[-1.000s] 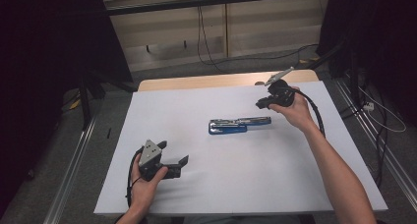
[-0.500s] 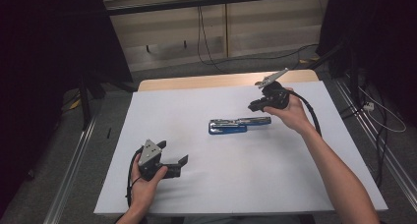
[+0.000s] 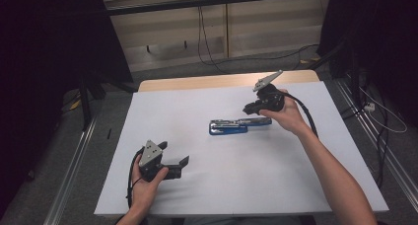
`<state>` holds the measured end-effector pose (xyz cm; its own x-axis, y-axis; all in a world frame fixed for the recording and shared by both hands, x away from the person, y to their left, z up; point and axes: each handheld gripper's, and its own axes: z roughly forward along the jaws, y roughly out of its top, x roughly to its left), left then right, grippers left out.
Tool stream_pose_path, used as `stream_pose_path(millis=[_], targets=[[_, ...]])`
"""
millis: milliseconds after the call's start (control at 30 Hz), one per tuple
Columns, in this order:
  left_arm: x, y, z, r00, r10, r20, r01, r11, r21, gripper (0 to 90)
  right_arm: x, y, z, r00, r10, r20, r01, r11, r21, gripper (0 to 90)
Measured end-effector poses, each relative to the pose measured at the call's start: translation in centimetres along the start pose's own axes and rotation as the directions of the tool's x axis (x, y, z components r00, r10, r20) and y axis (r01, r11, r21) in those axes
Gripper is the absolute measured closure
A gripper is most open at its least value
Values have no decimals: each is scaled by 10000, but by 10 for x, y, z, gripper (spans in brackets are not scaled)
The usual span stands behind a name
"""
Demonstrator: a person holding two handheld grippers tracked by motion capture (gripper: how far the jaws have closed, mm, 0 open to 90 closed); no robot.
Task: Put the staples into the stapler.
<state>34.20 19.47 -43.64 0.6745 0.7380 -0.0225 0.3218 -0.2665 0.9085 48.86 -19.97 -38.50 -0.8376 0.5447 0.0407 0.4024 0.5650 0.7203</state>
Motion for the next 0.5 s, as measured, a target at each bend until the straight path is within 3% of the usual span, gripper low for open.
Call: stream_pose_path(millis=[500], targets=[[0,0,0,10000,-11,-8,11,10000,-32,46,11,13,15,9979,-601,-227,599,9982,-63,793]])
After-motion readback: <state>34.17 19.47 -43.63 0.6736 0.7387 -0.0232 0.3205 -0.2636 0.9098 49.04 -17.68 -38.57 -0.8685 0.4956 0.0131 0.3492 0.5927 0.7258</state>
